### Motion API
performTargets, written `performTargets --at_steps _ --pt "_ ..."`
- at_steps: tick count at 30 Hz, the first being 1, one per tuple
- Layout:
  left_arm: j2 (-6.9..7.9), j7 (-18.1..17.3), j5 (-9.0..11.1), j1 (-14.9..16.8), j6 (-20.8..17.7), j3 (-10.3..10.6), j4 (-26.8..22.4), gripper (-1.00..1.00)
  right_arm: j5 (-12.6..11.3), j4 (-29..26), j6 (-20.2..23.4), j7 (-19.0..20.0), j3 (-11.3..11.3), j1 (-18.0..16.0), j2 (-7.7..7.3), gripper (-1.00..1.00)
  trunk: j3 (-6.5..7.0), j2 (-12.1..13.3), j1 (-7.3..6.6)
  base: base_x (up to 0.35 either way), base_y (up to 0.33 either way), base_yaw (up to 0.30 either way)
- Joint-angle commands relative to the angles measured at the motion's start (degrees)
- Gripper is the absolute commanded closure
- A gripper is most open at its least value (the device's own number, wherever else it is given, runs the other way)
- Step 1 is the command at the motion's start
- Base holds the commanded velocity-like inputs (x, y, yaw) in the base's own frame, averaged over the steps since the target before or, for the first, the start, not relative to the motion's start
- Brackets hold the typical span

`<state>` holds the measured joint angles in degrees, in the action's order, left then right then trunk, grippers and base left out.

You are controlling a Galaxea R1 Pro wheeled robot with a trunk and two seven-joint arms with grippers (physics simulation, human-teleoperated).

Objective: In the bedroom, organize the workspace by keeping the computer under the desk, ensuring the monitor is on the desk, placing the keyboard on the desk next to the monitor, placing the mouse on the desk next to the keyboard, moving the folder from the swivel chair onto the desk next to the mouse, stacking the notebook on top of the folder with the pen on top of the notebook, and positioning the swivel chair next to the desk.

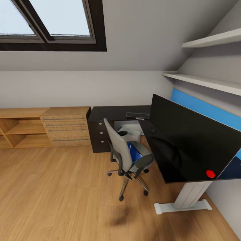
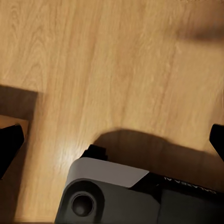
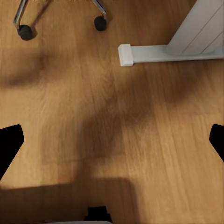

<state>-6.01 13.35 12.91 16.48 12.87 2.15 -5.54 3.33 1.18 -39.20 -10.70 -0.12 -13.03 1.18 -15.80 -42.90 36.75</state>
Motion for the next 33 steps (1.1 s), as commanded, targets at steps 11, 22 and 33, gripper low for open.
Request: performTargets --at_steps 11,22,33 --pt "1.11 -0.1 2.9 0.0 0.6 0.2 -0.7 -1.00 0.3 -0.2 -0.1 -0.6 0.1 -0.1 0.28 -1.00 -2.06 -4.5 2.43 0.000 0.000 0.000" --pt "5.03 -0.3 3.0 0.0 -0.4 0.1 -3.1 -1.00 0.4 -3.2 0.1 -0.4 0.0 -0.1 1.02 -1.00 -4.15 -8.9 4.85 0.000 0.000 0.000" --pt "6.24 -4.7 3.2 0.0 -4.3 0.0 -3.2 -1.00 0.3 -2.7 -0.3 -0.4 -0.1 -0.1 0.79 -1.00 -6.16 -13.3 7.26 0.000 0.000 0.000"
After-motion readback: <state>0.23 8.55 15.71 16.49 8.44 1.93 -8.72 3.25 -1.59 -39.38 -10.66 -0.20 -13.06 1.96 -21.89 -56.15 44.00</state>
